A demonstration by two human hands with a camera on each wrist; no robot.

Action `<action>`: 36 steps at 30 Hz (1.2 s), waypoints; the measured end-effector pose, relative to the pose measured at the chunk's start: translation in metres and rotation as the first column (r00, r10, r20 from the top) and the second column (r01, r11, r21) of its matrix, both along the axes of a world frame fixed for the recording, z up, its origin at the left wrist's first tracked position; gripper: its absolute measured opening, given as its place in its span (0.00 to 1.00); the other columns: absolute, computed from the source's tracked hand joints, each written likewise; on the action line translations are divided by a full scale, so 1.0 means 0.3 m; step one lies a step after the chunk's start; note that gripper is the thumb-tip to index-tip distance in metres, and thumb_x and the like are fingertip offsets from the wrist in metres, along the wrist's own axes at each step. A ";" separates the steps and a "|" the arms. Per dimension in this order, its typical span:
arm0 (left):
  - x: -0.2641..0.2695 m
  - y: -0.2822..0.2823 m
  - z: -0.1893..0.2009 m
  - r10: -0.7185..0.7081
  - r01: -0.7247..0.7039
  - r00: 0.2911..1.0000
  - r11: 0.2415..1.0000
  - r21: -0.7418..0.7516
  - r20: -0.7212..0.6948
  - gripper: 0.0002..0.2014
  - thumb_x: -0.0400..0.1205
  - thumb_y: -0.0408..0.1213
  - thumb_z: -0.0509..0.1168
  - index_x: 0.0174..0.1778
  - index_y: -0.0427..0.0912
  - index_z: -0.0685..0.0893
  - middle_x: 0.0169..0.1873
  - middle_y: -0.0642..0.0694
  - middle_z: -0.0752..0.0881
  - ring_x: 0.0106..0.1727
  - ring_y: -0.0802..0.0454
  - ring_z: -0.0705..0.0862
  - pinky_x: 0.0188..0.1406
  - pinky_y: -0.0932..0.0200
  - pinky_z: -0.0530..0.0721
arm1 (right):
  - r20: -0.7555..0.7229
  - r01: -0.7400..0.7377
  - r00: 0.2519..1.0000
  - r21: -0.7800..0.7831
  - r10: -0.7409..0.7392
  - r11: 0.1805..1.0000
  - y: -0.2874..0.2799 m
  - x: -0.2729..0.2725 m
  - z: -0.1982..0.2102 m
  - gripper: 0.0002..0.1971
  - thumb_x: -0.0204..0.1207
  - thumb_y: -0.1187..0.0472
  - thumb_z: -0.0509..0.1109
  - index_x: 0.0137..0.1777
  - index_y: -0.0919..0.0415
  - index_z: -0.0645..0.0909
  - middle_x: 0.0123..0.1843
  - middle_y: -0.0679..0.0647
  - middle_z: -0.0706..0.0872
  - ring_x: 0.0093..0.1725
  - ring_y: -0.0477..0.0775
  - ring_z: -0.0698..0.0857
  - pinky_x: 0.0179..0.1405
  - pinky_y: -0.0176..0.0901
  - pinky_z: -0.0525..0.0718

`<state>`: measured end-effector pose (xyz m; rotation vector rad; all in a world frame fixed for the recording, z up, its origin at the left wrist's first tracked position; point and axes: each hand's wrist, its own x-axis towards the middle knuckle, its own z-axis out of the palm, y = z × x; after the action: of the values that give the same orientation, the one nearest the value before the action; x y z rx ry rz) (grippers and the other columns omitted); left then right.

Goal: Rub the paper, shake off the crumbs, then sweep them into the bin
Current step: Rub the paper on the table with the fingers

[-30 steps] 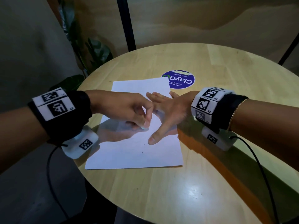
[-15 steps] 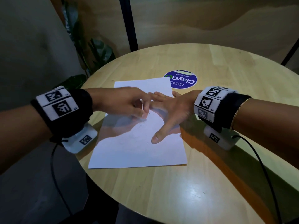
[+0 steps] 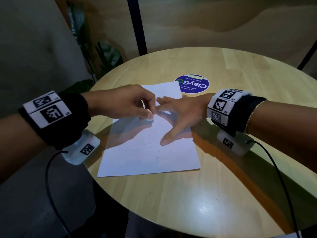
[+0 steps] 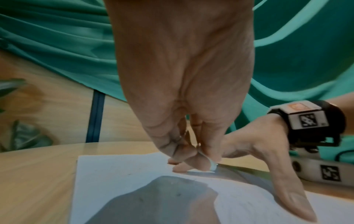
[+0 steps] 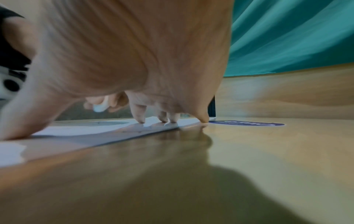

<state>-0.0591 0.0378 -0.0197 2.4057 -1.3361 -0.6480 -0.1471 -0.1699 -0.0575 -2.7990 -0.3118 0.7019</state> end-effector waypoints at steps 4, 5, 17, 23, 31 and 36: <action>0.008 0.005 -0.026 0.039 -0.039 0.999 0.999 0.016 0.016 0.02 0.86 0.41 0.79 0.53 0.52 0.94 0.48 0.57 0.96 0.43 0.62 0.93 0.47 0.67 0.87 | 0.198 -0.116 0.974 0.035 0.106 0.993 0.026 -0.010 -0.012 0.44 0.77 0.25 0.70 0.90 0.40 0.64 0.94 0.39 0.55 0.93 0.47 0.54 0.89 0.69 0.34; 0.004 0.002 -0.041 0.036 -0.037 0.998 0.999 0.026 0.055 0.02 0.85 0.41 0.79 0.52 0.53 0.94 0.49 0.57 0.96 0.46 0.62 0.94 0.51 0.62 0.88 | 0.228 -0.140 0.965 0.020 0.132 0.990 0.032 -0.012 -0.015 0.41 0.79 0.25 0.68 0.88 0.42 0.68 0.92 0.37 0.60 0.91 0.46 0.59 0.88 0.68 0.31; -0.003 -0.012 -0.024 0.039 -0.043 0.991 0.999 0.031 0.130 0.07 0.82 0.33 0.77 0.47 0.51 0.96 0.33 0.65 0.94 0.37 0.68 0.91 0.47 0.65 0.86 | 0.212 -0.150 0.955 -0.262 0.208 0.953 0.055 0.005 -0.061 0.68 0.61 0.05 0.41 0.96 0.49 0.43 0.97 0.50 0.46 0.94 0.43 0.41 0.78 0.68 0.13; -0.011 0.002 -0.018 -0.007 0.009 1.000 0.996 0.085 -0.023 0.06 0.82 0.32 0.79 0.48 0.48 0.97 0.38 0.57 0.97 0.39 0.64 0.93 0.48 0.64 0.88 | 0.142 -0.114 0.979 -0.220 0.148 0.969 0.063 -0.026 -0.035 0.67 0.66 0.09 0.53 0.96 0.54 0.42 0.96 0.51 0.41 0.94 0.48 0.39 0.88 0.57 0.25; -0.015 0.007 -0.029 -0.005 0.010 0.999 0.996 0.090 -0.053 0.06 0.83 0.31 0.79 0.49 0.47 0.97 0.39 0.51 0.97 0.39 0.61 0.94 0.47 0.65 0.89 | 0.035 -0.025 0.999 -0.074 0.027 0.997 0.057 -0.038 -0.038 0.76 0.55 0.09 0.68 0.94 0.44 0.34 0.94 0.40 0.32 0.94 0.49 0.40 0.92 0.59 0.47; -0.041 0.007 -0.034 -0.038 0.045 0.997 0.993 0.106 -0.066 0.06 0.82 0.31 0.78 0.48 0.47 0.97 0.39 0.54 0.97 0.39 0.61 0.93 0.46 0.62 0.89 | 0.020 -0.027 0.999 -0.057 0.028 0.998 0.059 -0.029 -0.043 0.76 0.53 0.10 0.71 0.94 0.39 0.34 0.94 0.37 0.33 0.94 0.49 0.38 0.92 0.59 0.44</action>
<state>-0.0715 0.0400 -0.0298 2.4234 -1.3611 -0.8209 -0.1559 -0.1522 -0.0703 -2.8628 -0.3401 0.6994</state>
